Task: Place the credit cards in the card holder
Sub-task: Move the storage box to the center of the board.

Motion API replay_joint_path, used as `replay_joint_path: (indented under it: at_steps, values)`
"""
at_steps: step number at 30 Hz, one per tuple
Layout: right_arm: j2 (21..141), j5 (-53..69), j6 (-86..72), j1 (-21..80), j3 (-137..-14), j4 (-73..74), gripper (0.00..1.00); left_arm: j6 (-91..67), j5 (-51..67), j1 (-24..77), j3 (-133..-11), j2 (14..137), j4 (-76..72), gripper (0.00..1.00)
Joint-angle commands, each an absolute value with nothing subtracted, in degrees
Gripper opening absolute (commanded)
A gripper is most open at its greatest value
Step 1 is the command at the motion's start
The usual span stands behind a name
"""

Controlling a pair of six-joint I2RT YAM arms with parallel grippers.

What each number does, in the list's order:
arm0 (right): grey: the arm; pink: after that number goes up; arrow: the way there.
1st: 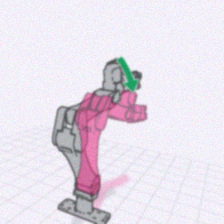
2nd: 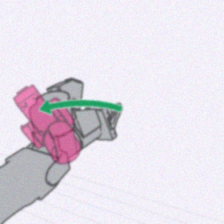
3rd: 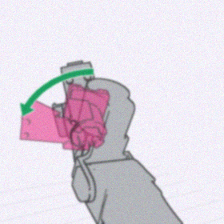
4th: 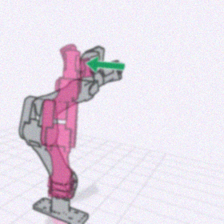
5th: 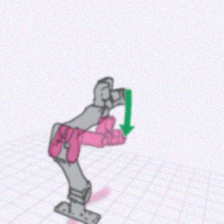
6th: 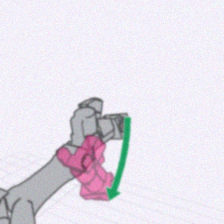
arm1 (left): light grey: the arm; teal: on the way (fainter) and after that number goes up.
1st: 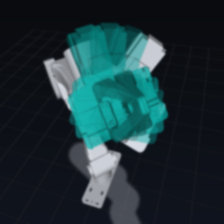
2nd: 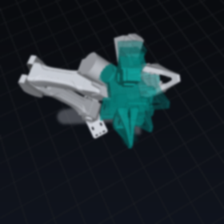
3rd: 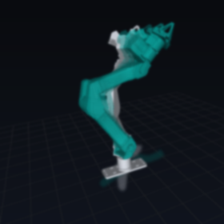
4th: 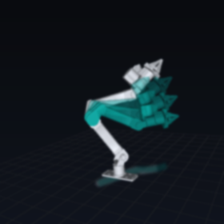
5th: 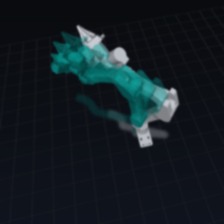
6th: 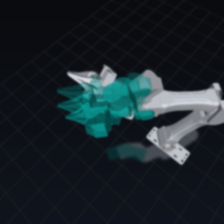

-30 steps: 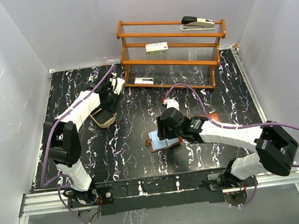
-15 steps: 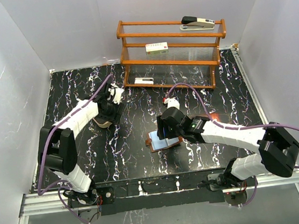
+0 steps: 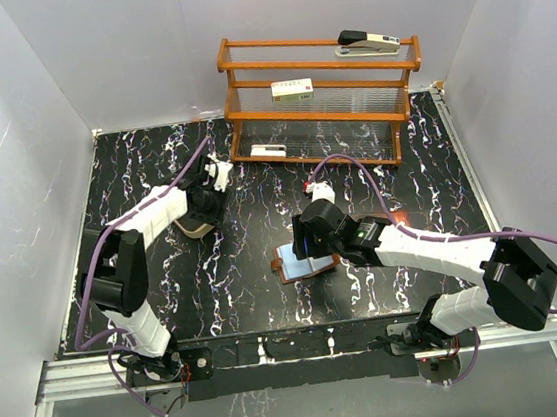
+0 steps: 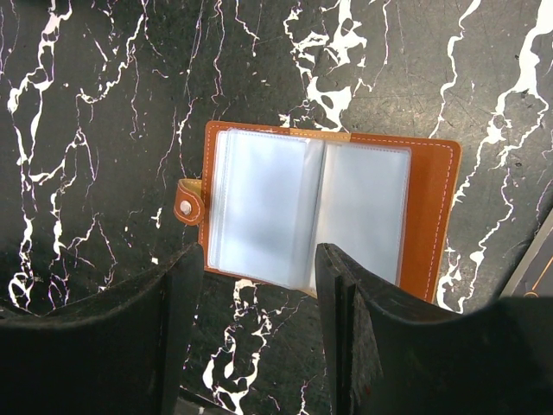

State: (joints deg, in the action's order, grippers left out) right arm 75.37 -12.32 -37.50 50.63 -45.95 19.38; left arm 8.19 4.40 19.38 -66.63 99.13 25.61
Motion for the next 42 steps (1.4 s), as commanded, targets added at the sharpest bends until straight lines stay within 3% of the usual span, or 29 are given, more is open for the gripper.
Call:
replay_joint_path:
  at_steps: [1, 21, 30, 42]
  values:
    - [74.17, -13.71, -36.74, 50.98, -46.26, 16.9, 0.53, 6.05, 8.52, 20.81, -65.65, 97.06, 24.75, 0.34]
    - [72.38, -14.13, -37.15, 50.98, -43.68, 16.25, 0.53, -3.66, 8.12, 35.39, -68.04, 98.54, 24.62, 0.36]
    - [72.9, -13.97, -37.08, 50.98, -43.63, 15.74, 0.53, -1.8, -1.0, 35.48, -72.32, 96.71, 27.83, 0.57]
    - [73.56, -13.8, -37.24, 50.98, -44.2, 15.55, 0.53, 8.55, -19.35, 34.84, -74.01, 96.91, 30.55, 0.67]
